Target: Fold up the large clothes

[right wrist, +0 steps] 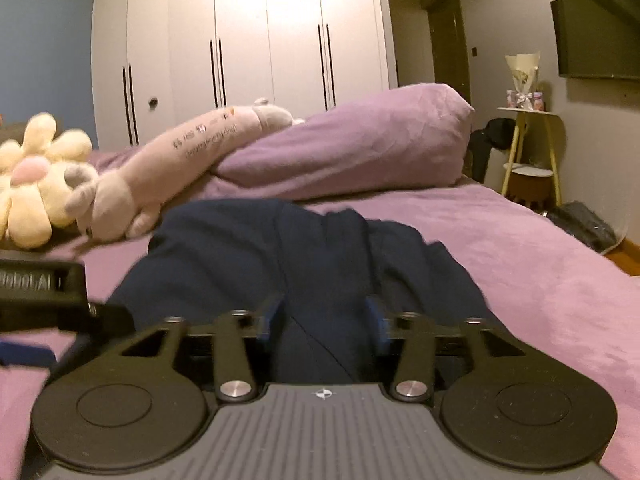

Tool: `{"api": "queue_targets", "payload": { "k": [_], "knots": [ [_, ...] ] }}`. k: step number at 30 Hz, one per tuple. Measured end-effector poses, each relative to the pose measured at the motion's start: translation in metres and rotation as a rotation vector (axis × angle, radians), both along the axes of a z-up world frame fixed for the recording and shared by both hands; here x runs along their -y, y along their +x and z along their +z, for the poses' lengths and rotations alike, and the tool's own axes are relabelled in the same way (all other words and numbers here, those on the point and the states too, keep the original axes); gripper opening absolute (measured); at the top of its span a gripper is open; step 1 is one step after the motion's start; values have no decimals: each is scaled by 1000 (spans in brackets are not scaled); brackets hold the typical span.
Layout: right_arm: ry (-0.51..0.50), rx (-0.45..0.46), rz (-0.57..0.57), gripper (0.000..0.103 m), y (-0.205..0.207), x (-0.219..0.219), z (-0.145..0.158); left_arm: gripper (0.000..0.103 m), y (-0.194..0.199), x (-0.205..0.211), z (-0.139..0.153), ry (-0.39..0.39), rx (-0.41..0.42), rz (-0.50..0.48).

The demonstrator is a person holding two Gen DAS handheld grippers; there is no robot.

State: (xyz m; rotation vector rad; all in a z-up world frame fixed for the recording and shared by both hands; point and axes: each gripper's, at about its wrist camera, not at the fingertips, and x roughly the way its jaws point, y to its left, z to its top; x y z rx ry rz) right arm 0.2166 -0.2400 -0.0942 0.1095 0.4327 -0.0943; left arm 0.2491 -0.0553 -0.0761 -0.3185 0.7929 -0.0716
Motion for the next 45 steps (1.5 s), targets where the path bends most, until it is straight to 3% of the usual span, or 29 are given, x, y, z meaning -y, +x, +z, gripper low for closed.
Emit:
{"api": "queue_targets", "payload": {
  "k": [5,9,14,18,24,30,35,40,43,45],
  "knots": [
    [-87,-57,33,62,-33,-5,11,103,-21,-8,-1,-49,-15,-8],
    [-85,-148,19,64,-50,-4,18,103,-33,-15,-2,-91,-51,-21],
    [-105,-221,30,67,-46,-3,6,103,-43,-9,-7,-56,-52,-67],
    [-40,-267,37,74,-35,6,2,103,-42,-3,-15,-35,-72,-131],
    [35,-270,44,75,-48,15,7,103,-45,-17,-18,-137,-125,-123],
    [57,-283,39,78,-61,16,12,103,-54,-19,-15,-146,-134,-126],
    [98,-302,36,80,-67,22,17,103,-63,-29,-12,-222,-151,-113],
    [107,-325,33,81,-73,27,20,103,-85,-28,-3,-169,-88,-165],
    [62,-356,9,92,-69,26,14,103,-86,-23,-7,-115,-75,-209],
    [55,-379,-7,95,-62,25,10,103,-82,-21,-10,-122,-78,-212]
  ]
}}
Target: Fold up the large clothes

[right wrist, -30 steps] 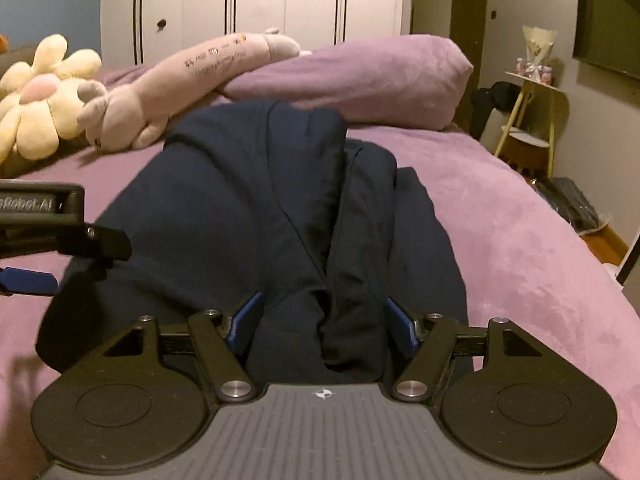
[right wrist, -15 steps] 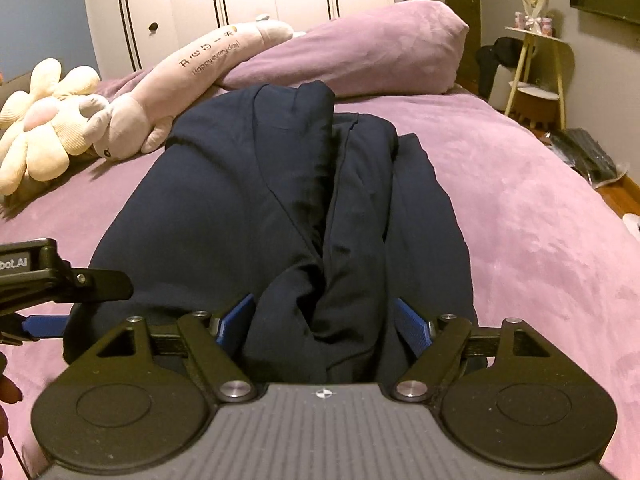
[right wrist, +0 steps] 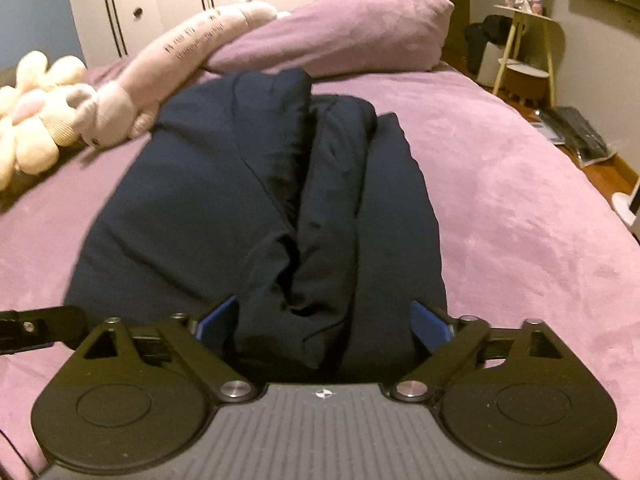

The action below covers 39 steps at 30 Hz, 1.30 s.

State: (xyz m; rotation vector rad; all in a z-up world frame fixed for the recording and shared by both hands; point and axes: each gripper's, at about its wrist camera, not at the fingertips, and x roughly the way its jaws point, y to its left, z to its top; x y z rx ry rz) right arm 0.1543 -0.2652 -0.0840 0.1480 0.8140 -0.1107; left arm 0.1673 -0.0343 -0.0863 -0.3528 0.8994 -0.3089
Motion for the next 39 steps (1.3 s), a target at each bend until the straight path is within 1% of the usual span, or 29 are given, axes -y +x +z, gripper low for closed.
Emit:
{"api": "queue_targets", "payload": {
  "k": [1,3,4,6,7,11,13,15,16,18,20,22,24,25,26,27,29,30,31,33,35,37,39],
  "knots": [
    [-7,-6,-2,97,3,-1,-1,103,4,2,-2,-7,-6,-4],
    [-21,-15,2,99,8,-3,-4,103,5,5,-5,4,-5,-19],
    [-14,-15,7,99,9,-2,-4,103,8,6,-7,11,-10,-28],
    [30,7,36,99,7,7,1,103,9,2,-5,-10,-19,-27],
    [73,20,54,99,5,14,5,103,10,-1,-3,-22,-19,-28],
    [330,114,118,99,-2,58,17,103,15,-19,6,-78,7,-20],
    [422,136,95,99,2,80,18,103,25,-30,8,-100,7,18],
    [509,152,41,99,10,104,14,103,40,-41,7,-148,-7,49],
    [542,154,14,99,16,116,9,103,49,-45,5,-183,-17,50],
    [585,112,-32,99,32,134,-2,103,66,-47,-1,-223,-40,45],
    [674,67,-47,93,49,150,-17,103,83,-46,-10,-251,-60,38],
    [745,37,-49,90,61,158,-28,103,99,-44,-19,-296,-98,32],
    [776,15,-43,88,74,162,-37,99,111,-42,-29,-343,-130,18],
    [785,3,-40,81,77,162,-41,97,116,-40,-34,-364,-142,16],
    [793,-18,-39,72,84,161,-47,95,121,-40,-38,-386,-151,11],
    [809,-32,-33,69,89,160,-53,94,126,-39,-41,-410,-157,10],
    [829,-44,-27,68,95,156,-59,92,134,-37,-48,-442,-177,8],
    [821,-42,-21,68,97,155,-59,92,138,-35,-51,-448,-191,6],
    [814,-40,-14,67,99,153,-59,91,140,-34,-51,-450,-195,4],
    [789,-42,3,63,99,150,-56,88,144,-31,-50,-440,-187,-5],
    [773,-36,21,53,99,149,-53,79,146,-28,-44,-421,-179,-11],
    [771,-34,27,49,100,148,-50,73,145,-24,-38,-398,-166,-13],
    [750,-37,39,48,104,141,-45,70,144,-23,-31,-372,-149,-20]
  ]
}}
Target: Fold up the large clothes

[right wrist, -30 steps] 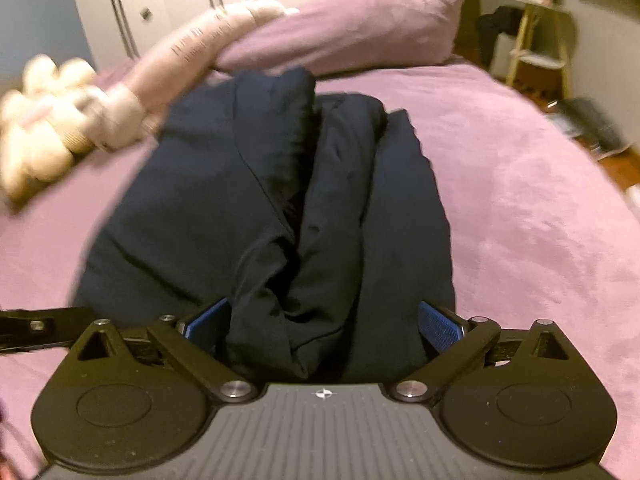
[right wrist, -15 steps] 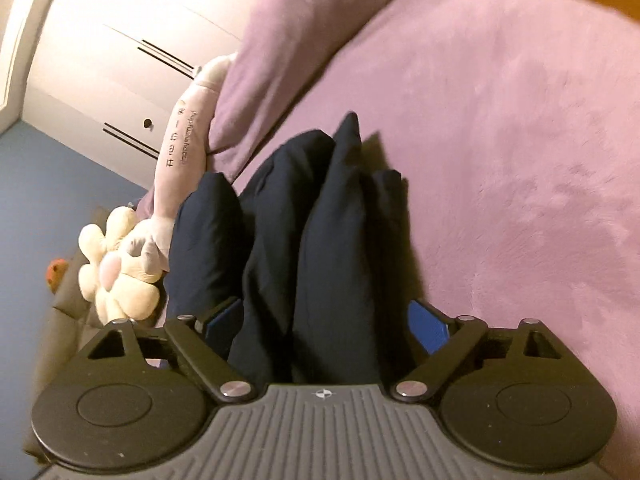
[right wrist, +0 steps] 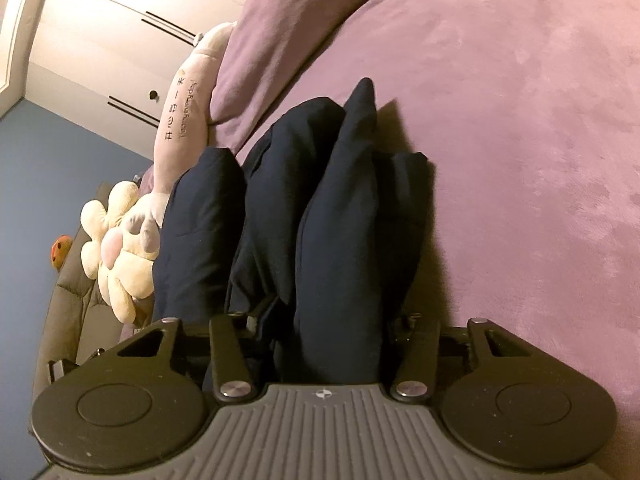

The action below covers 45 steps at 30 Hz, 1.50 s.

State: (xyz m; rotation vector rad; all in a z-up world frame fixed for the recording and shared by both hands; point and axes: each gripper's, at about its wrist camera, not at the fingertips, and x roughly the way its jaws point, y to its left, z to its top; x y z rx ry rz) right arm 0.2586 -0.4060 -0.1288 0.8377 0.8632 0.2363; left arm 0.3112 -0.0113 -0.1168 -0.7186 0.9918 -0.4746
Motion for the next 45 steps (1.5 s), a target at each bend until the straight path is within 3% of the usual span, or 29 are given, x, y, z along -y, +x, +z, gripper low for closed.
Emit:
{"api": "queue_targets", "payload": {
  "k": [6,11,13,15,16,18,23,26,29,33,35,36,37,39,42,45],
  "knots": [
    [2,8,34,46,25,-30,9,63,0,-8,25,32,55,16],
    [40,-8,136,45,58,-87,0,63,-11,-52,50,143,132,100],
    [43,-11,163,47,67,-112,-3,63,-16,-77,50,171,119,157],
    [-4,2,150,55,67,-128,1,63,-20,-97,42,166,68,211],
    [-30,2,141,64,64,-131,5,65,-22,-105,35,157,25,233],
    [-88,-5,125,67,52,-134,14,65,-30,-113,28,159,-18,260],
    [-167,72,68,68,-14,-121,46,69,-83,-111,48,247,129,261],
    [-158,112,54,68,-52,-121,61,72,-125,-108,57,303,179,233],
    [-79,150,102,68,-74,-134,69,78,-156,-97,57,324,187,203],
    [-61,124,171,72,-70,-166,64,78,-172,-82,49,371,161,135],
    [-75,99,186,67,-60,-182,58,78,-168,-75,44,385,153,112],
    [-96,85,178,61,-56,-190,57,78,-166,-72,41,396,152,107],
    [-139,62,167,46,-53,-197,56,78,-162,-67,38,421,145,113],
    [-189,58,153,36,-52,-206,61,78,-153,-62,32,456,138,120],
    [-92,116,123,32,-61,-192,68,77,-145,-57,25,529,109,138],
    [-177,41,77,31,-61,-182,56,81,-146,-60,18,554,90,133]
  ]
}}
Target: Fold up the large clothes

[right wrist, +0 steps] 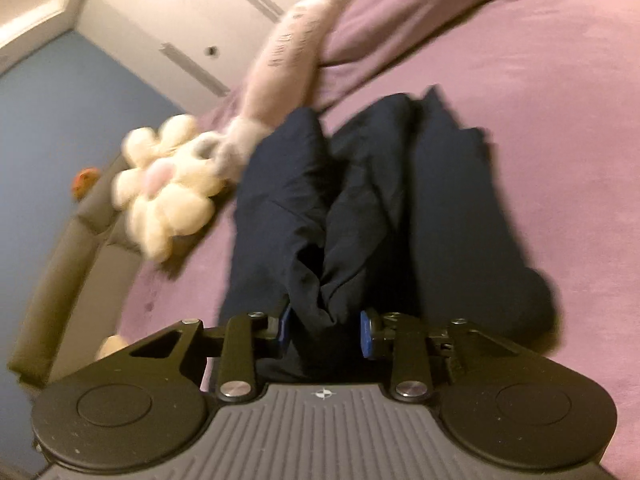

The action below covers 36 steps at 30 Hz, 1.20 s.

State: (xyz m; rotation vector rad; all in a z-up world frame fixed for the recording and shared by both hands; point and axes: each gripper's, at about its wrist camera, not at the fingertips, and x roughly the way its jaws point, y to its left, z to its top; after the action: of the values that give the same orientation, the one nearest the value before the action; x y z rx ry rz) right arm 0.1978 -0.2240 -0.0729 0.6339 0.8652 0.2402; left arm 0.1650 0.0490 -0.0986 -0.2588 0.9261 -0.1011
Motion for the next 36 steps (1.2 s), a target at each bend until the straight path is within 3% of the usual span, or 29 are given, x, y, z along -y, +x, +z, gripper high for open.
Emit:
{"api": "queue_targets", "payload": {
  "k": [3,6,11,15,19,25,29,32,36],
  "knots": [
    [-63,-38,-1,31,4,-1,-23,82,-2,-5,-6,-38,-37,-5],
    [-59,-33,-10,32,3,-2,-22,78,-10,-9,-1,-28,-71,-5],
    [-158,20,39,54,-10,-8,6,78,-27,-48,26,-97,-27,38],
    [-217,96,31,54,-24,-4,33,79,-31,-77,41,-93,29,132],
    [-233,185,17,54,-21,-13,57,79,-22,-86,40,-74,31,211],
    [-240,304,190,53,34,-86,57,79,-3,-101,30,-112,40,418],
    [-340,312,253,48,87,-145,34,78,20,-110,15,-92,19,530],
    [-485,392,263,47,116,-173,20,78,47,-108,9,-60,41,580],
    [-646,437,224,42,147,-175,-4,78,98,-97,-2,-121,62,658]
  ]
}}
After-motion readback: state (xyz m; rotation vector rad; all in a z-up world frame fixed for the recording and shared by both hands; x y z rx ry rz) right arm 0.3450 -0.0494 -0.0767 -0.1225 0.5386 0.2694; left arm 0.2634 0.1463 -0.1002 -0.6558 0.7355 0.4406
